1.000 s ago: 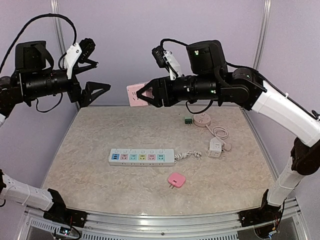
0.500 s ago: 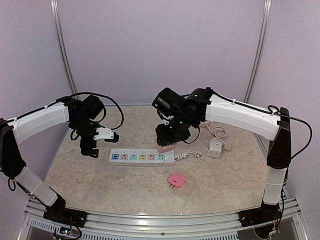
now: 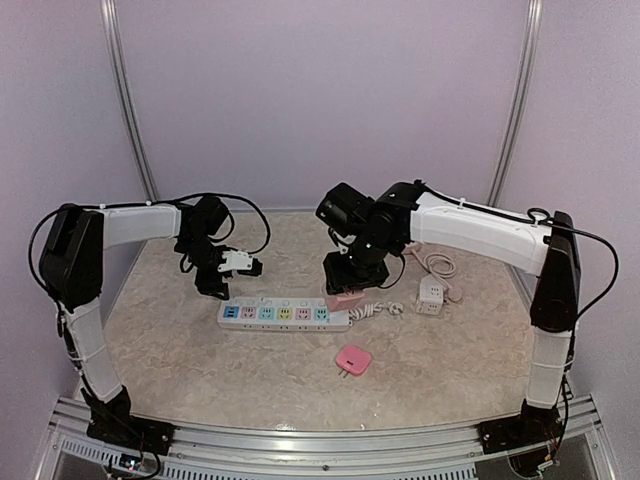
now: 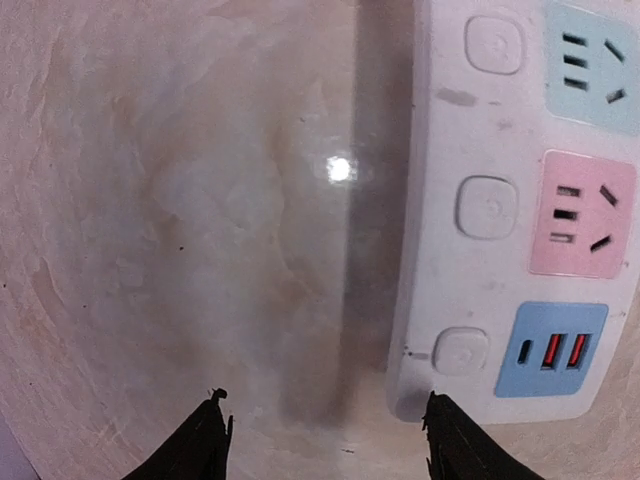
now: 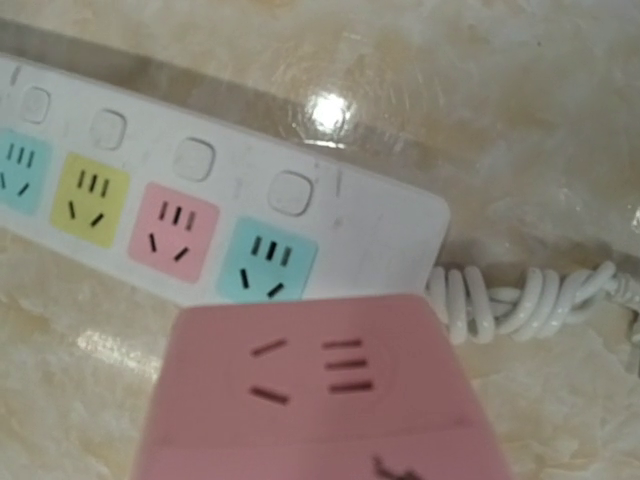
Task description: Insert the plug
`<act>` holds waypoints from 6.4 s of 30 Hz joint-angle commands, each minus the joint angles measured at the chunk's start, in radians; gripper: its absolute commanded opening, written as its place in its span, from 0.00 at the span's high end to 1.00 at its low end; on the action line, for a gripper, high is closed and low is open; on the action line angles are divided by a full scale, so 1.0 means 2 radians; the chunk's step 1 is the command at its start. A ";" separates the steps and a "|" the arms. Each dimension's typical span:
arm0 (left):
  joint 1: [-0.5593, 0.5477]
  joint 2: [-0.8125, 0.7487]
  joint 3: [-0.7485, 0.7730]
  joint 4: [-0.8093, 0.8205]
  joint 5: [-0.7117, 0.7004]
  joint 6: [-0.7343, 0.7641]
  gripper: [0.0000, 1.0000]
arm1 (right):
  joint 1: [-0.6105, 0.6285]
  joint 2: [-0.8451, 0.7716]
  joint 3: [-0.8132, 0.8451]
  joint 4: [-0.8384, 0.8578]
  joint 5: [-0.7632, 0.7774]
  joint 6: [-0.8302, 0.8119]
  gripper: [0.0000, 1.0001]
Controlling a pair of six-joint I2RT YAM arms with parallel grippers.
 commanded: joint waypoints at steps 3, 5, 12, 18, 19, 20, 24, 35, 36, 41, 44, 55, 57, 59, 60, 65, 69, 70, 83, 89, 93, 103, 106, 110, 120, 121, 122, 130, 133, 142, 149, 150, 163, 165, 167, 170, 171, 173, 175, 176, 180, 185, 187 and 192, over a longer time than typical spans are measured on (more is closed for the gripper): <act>0.032 0.028 0.051 0.023 0.052 0.012 0.36 | -0.007 0.014 0.015 -0.007 0.005 -0.008 1.00; 0.031 0.041 0.054 0.039 0.037 -0.001 0.36 | -0.009 0.015 0.018 -0.005 0.006 -0.010 1.00; 0.000 0.060 0.009 0.099 -0.015 -0.017 0.44 | -0.012 0.028 0.035 -0.015 -0.004 -0.006 1.00; -0.024 -0.020 -0.105 0.072 0.018 0.011 0.45 | -0.007 0.034 0.032 -0.027 -0.050 0.017 1.00; -0.028 -0.039 -0.119 0.070 0.022 0.007 0.45 | -0.005 0.036 0.036 -0.032 -0.049 0.019 1.00; -0.031 -0.049 -0.129 0.067 0.029 -0.002 0.45 | -0.002 0.039 0.042 -0.039 -0.046 0.020 1.00; -0.045 -0.092 -0.143 0.037 0.065 -0.039 0.40 | 0.005 0.062 0.080 -0.069 -0.044 0.016 1.00; 0.041 -0.137 -0.012 -0.139 0.154 -0.225 0.01 | 0.009 0.154 0.202 -0.158 -0.055 -0.013 1.00; 0.047 -0.138 -0.007 -0.146 0.154 -0.238 0.01 | 0.008 0.156 0.204 -0.154 -0.055 -0.012 1.00; 0.054 -0.144 -0.006 -0.171 0.079 -0.295 0.01 | 0.008 0.184 0.233 -0.161 -0.048 -0.008 1.00; 0.054 -0.151 -0.023 -0.156 0.019 -0.324 0.01 | 0.009 0.204 0.255 -0.185 -0.029 -0.003 1.00; 0.053 -0.176 -0.075 -0.113 0.025 -0.347 0.01 | 0.014 0.214 0.263 -0.203 -0.027 0.002 1.00; 0.053 -0.173 -0.076 -0.112 0.030 -0.349 0.01 | 0.016 0.222 0.283 -0.226 -0.014 0.004 1.00; 0.052 -0.174 -0.079 -0.111 0.034 -0.349 0.01 | 0.017 0.222 0.300 -0.246 0.002 0.006 1.00; 0.051 -0.175 -0.080 -0.109 0.035 -0.349 0.01 | 0.017 0.218 0.306 -0.250 0.006 0.008 1.00; 0.049 -0.178 -0.083 -0.107 0.031 -0.349 0.01 | 0.022 0.203 0.306 -0.246 0.014 0.012 1.00; 0.048 -0.180 -0.084 -0.108 0.032 -0.350 0.01 | 0.025 0.206 0.304 -0.268 0.012 0.011 1.00; 0.048 -0.181 -0.085 -0.108 0.033 -0.350 0.01 | 0.026 0.206 0.301 -0.275 0.012 0.011 1.00; 0.048 -0.185 -0.092 -0.103 0.027 -0.348 0.01 | 0.029 0.150 0.216 -0.282 0.016 0.014 1.00; 0.047 -0.187 -0.094 -0.102 0.024 -0.348 0.01 | 0.029 0.153 0.198 -0.266 0.002 0.009 1.00; 0.047 -0.187 -0.094 -0.102 0.023 -0.349 0.01 | 0.029 0.166 0.212 -0.242 -0.014 0.000 1.00; 0.047 -0.192 -0.098 -0.101 0.023 -0.348 0.01 | 0.028 0.186 0.223 -0.249 0.001 -0.007 1.00; 0.047 -0.193 -0.099 -0.101 0.023 -0.348 0.01 | 0.026 0.188 0.223 -0.237 -0.008 -0.011 1.00; 0.047 -0.192 -0.099 -0.101 0.023 -0.348 0.01 | 0.024 0.195 0.225 -0.224 -0.014 -0.015 1.00; 0.048 -0.194 -0.101 -0.099 0.022 -0.348 0.01 | 0.016 0.201 0.221 -0.222 0.000 -0.017 1.00; 0.048 -0.194 -0.101 -0.099 0.022 -0.347 0.01 | 0.016 0.201 0.221 -0.223 0.002 -0.017 1.00; 0.048 -0.194 -0.102 -0.099 0.023 -0.347 0.01 | 0.016 0.203 0.221 -0.224 0.004 -0.017 1.00; 0.047 -0.196 -0.103 -0.098 0.023 -0.346 0.01 | 0.010 0.234 0.223 -0.233 0.011 -0.017 1.00; 0.048 -0.198 -0.105 -0.099 0.023 -0.346 0.01 | 0.009 0.244 0.222 -0.238 0.013 -0.017 1.00; 0.047 -0.199 -0.102 -0.103 0.037 -0.338 0.02 | 0.009 0.207 0.194 -0.205 -0.028 -0.022 1.00; -0.020 -0.247 -0.019 -0.137 0.015 -0.262 0.05 | 0.009 0.118 0.188 -0.060 -0.153 -0.013 1.00; -0.040 -0.260 -0.010 -0.129 0.008 -0.248 0.04 | 0.009 0.108 0.186 -0.039 -0.166 -0.008 1.00; -0.165 -0.278 0.068 -0.129 0.111 -0.208 0.01 | 0.012 -0.020 0.029 0.270 -0.313 0.116 1.00; -0.166 -0.278 0.073 -0.123 0.120 -0.208 0.01 | 0.015 -0.025 0.022 0.287 -0.317 0.125 1.00; -0.172 -0.274 0.075 -0.114 0.119 -0.206 0.01 | 0.017 -0.026 0.026 0.283 -0.315 0.122 1.00; -0.181 -0.268 0.072 -0.107 0.103 -0.201 0.04 | 0.021 -0.029 0.028 0.286 -0.317 0.122 1.00; -0.184 -0.266 0.070 -0.105 0.095 -0.199 0.06 | 0.022 -0.030 0.028 0.288 -0.318 0.122 1.00; -0.189 -0.263 0.060 -0.101 0.079 -0.195 0.11 | 0.024 -0.034 0.028 0.290 -0.319 0.121 1.00; -0.192 -0.262 0.052 -0.101 0.070 -0.193 0.18 | 0.025 -0.037 0.026 0.291 -0.319 0.120 1.00; -0.192 -0.262 0.049 -0.100 0.068 -0.193 0.24 | 0.025 -0.037 0.027 0.289 -0.319 0.119 1.00; -0.192 -0.264 0.051 -0.102 0.066 -0.195 0.55 | 0.024 -0.036 0.032 0.278 -0.316 0.113 1.00; -0.192 -0.266 0.058 -0.096 0.064 -0.223 1.00 | 0.025 -0.041 0.031 0.286 -0.302 0.104 1.00; -0.192 -0.268 0.061 -0.082 0.057 -0.250 1.00 | 0.025 -0.051 0.022 0.298 -0.279 0.101 0.66; -0.190 -0.275 0.075 -0.038 0.060 -0.339 1.00 | 0.048 -0.124 -0.106 0.470 -0.091 0.123 0.19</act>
